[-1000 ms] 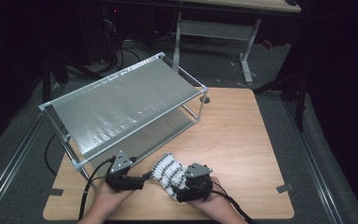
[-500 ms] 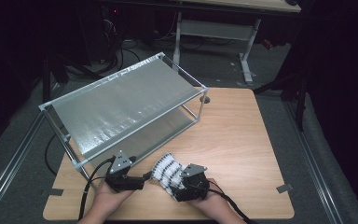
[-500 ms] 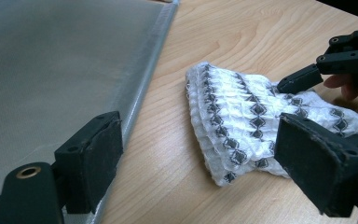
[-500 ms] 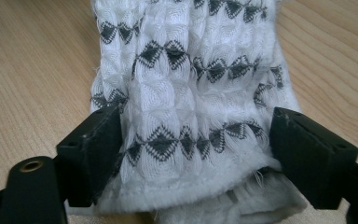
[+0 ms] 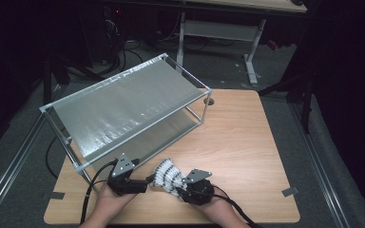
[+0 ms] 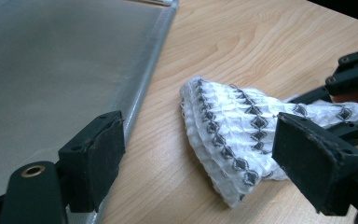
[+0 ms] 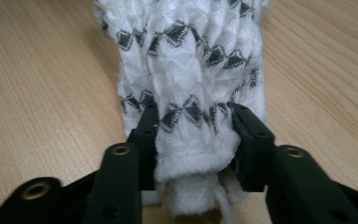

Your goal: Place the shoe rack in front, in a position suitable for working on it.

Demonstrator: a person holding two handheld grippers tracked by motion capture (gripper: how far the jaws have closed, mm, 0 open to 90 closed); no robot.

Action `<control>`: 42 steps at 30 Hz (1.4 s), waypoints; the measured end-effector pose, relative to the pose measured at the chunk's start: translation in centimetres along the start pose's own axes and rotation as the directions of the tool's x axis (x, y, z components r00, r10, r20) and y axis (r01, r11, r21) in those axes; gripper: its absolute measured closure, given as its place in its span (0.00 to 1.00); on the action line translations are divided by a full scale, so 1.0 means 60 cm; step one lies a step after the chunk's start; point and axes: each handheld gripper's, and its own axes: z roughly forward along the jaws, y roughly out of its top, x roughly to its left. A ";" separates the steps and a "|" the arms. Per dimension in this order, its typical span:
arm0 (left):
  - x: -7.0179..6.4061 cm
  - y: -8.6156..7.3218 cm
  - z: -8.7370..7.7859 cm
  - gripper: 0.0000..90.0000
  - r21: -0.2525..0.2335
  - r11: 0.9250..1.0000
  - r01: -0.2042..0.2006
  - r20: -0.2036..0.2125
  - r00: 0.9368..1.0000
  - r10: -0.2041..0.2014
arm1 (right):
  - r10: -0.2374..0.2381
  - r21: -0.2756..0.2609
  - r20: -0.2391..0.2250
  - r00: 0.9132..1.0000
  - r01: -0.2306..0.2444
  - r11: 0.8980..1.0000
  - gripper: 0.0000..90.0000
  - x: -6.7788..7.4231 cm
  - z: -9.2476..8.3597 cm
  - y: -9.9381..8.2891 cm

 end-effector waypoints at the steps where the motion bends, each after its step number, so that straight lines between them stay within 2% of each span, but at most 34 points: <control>1: 0.000 0.000 0.000 0.21 -0.001 1.000 -0.001 0.000 1.000 0.001 | -0.011 -0.003 -0.002 1.000 0.011 1.000 0.74 0.001 0.000 0.000; 6: -0.001 0.001 -0.002 0.21 -0.007 1.000 0.001 0.000 1.000 -0.001 | -0.040 -0.015 0.005 0.999 0.040 0.999 0.80 0.004 -0.004 0.001; 12: 0.000 0.003 -0.002 0.23 -0.020 1.000 -0.002 0.005 1.000 0.002 | -0.004 -0.080 0.052 0.999 0.008 0.997 0.80 -0.011 -0.028 0.004; 16: -0.002 0.008 0.007 0.23 -0.028 1.000 0.002 0.014 1.000 -0.001 | 0.033 -0.111 0.095 0.995 -0.022 0.994 0.80 -0.026 -0.052 -0.003; 21: -0.014 0.017 0.025 0.23 -0.016 1.000 -0.023 0.041 0.999 0.024 | 0.096 -0.142 0.156 0.983 -0.074 0.987 0.79 -0.050 -0.084 -0.024; 25: -0.022 0.028 0.042 0.23 -0.022 0.999 -0.039 0.064 0.997 0.040 | 0.160 -0.166 0.215 0.963 -0.125 0.978 0.79 -0.072 -0.112 -0.047; 27: -0.026 0.032 0.050 0.23 -0.026 0.999 -0.036 0.076 0.996 0.038 | 0.196 -0.174 0.246 0.949 -0.156 0.972 0.79 -0.084 -0.128 -0.062; 30: -0.033 0.039 0.063 0.23 -0.019 0.998 -0.052 0.094 0.994 0.053 | 0.270 -0.199 0.280 0.921 -0.219 0.955 0.79 -0.108 -0.153 -0.088; 34: -0.043 0.046 0.080 0.23 -0.004 0.997 -0.073 0.127 0.989 0.073 | 0.346 -0.219 0.348 0.871 -0.284 0.933 0.79 -0.135 -0.184 -0.124; 38: -0.053 0.052 0.091 0.23 -0.010 0.996 -0.084 0.150 0.985 0.085 | 0.412 -0.226 0.408 0.815 -0.347 0.910 0.78 -0.157 -0.210 -0.161; 39: -0.054 0.054 0.093 0.23 -0.013 0.996 -0.085 0.155 0.984 0.086 | 0.419 -0.225 0.424 0.803 -0.354 0.908 0.78 -0.161 -0.214 -0.169; 41: -0.058 0.055 0.097 0.23 -0.014 0.996 -0.086 0.162 0.983 0.087 | 0.449 -0.226 0.438 0.779 -0.388 0.894 0.78 -0.170 -0.220 -0.183; 42: -0.060 0.056 0.099 0.23 -0.015 0.996 -0.089 0.165 0.982 0.090 | 0.456 -0.223 0.447 0.770 -0.398 0.890 0.78 -0.174 -0.221 -0.190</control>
